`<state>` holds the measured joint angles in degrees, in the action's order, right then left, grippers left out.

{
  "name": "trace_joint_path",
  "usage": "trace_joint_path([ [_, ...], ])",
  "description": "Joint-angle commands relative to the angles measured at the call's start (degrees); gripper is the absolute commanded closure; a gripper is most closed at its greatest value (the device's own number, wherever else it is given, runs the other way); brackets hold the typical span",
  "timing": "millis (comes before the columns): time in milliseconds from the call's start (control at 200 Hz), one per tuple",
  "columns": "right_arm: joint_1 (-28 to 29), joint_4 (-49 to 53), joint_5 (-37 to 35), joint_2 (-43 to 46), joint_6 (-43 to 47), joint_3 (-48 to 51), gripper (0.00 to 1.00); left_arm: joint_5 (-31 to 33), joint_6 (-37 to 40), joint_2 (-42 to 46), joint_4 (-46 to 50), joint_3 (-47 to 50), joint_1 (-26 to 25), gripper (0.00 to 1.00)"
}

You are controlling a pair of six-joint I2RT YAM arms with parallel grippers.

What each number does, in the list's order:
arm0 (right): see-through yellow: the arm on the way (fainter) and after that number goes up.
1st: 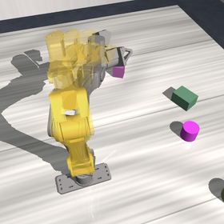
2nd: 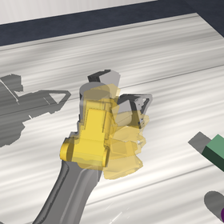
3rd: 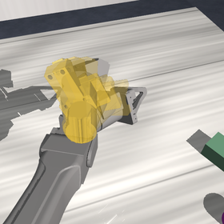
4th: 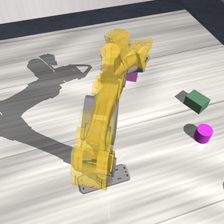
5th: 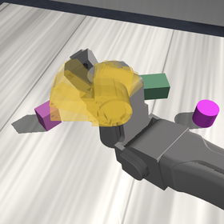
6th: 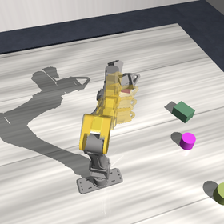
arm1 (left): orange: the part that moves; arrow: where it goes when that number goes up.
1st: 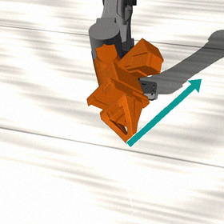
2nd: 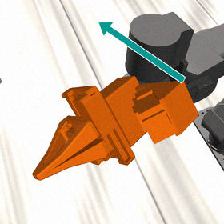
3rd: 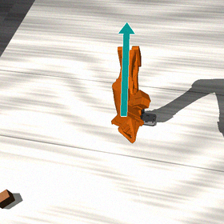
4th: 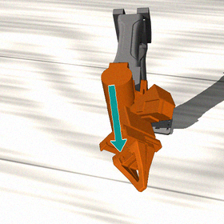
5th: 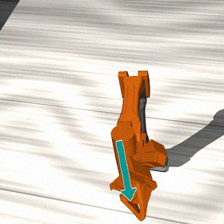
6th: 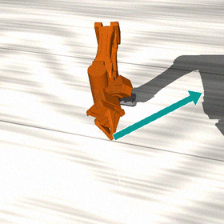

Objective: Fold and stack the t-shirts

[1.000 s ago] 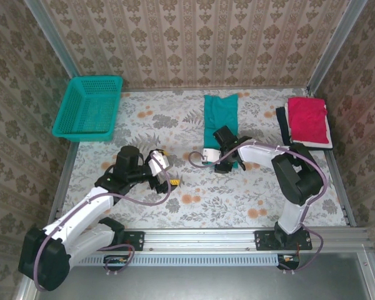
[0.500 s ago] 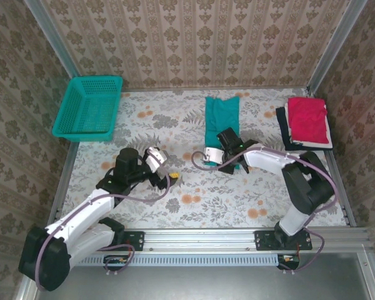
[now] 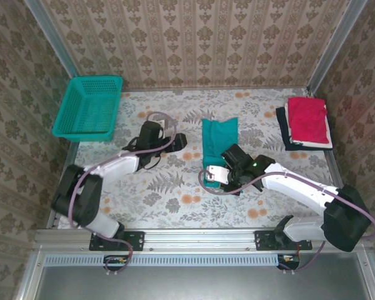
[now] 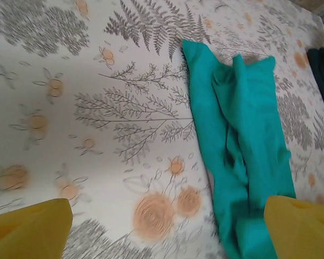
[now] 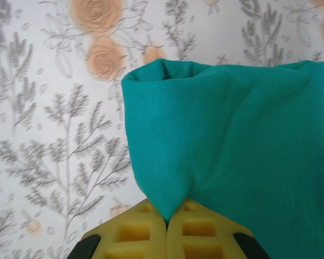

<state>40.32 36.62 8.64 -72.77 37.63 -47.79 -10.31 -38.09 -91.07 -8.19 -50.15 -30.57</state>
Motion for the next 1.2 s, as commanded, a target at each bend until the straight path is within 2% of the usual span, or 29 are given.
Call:
trace_joint_path([
  [0, 0.8, 5.7, 1.6, 1.8, -2.4, 0.2, 1.00, -3.0, -12.4, -6.7, -1.1, -5.1, -1.4, 0.13],
  [160, 1.0, 5.9, 0.9, 1.7, -2.5, -0.2, 1.00, -6.5, -15.3, -17.3, -3.1, -14.1, -2.6, 0.25],
  [215, 1.1, 5.8, 0.5, 1.7, -2.5, -0.3, 1.00, -7.4, -16.5, -21.0, -3.3, -17.1, -3.0, 0.33],
  [335, 1.1, 5.4, -0.3, 2.3, -2.5, 0.0, 1.00, -10.2, -20.3, -28.0, -3.5, -22.4, -3.3, 0.38],
  [700, 1.1, 4.8, -1.0, 3.2, -2.5, 0.7, 1.00, -11.8, -21.4, -36.7, 0.1, -30.2, -5.4, 0.64],
  [775, 1.1, 5.0, -0.7, 3.2, -2.5, 0.4, 1.00, -12.7, -21.8, -38.2, 0.6, -31.4, -5.8, 0.73],
  [845, 1.1, 6.1, -0.6, 3.1, -2.5, -0.3, 1.00, -12.6, -22.1, -38.7, 1.1, -31.4, -6.1, 0.87],
  [940, 1.2, 8.7, 0.1, 3.7, -2.7, -1.5, 1.00, -12.3, -22.1, -38.1, 0.6, -29.4, -6.1, 1.00],
  [1195, 6.0, 18.2, 1.0, 6.1, -5.3, -5.5, 1.00, -12.4, -19.3, -32.1, 1.2, -19.2, -7.1, 1.00],
])
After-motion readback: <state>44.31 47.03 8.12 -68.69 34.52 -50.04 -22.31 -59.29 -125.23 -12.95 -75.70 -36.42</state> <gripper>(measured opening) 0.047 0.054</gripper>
